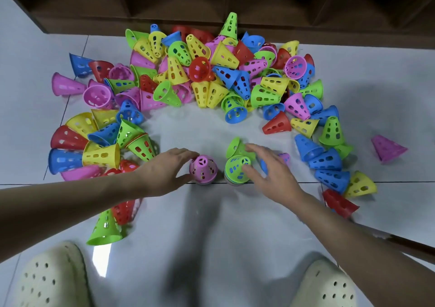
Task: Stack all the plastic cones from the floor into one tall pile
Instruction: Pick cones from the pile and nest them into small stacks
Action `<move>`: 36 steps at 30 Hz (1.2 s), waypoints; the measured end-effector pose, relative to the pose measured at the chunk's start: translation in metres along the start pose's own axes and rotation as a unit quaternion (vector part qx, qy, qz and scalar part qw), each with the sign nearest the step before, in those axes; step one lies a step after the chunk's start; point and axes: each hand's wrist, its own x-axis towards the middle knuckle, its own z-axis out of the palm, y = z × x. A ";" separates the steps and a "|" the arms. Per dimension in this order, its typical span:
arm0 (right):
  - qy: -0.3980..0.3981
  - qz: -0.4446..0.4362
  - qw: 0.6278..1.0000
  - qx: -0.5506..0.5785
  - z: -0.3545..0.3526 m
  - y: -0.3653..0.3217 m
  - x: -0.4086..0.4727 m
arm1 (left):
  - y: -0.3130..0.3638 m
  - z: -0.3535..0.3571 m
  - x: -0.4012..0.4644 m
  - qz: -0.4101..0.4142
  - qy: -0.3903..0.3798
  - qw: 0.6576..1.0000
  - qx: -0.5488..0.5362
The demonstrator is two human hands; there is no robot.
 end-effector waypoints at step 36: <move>0.039 0.065 0.986 0.150 -0.048 -0.018 0.018 | -0.110 -0.017 0.004 0.023 -0.086 0.914 0.395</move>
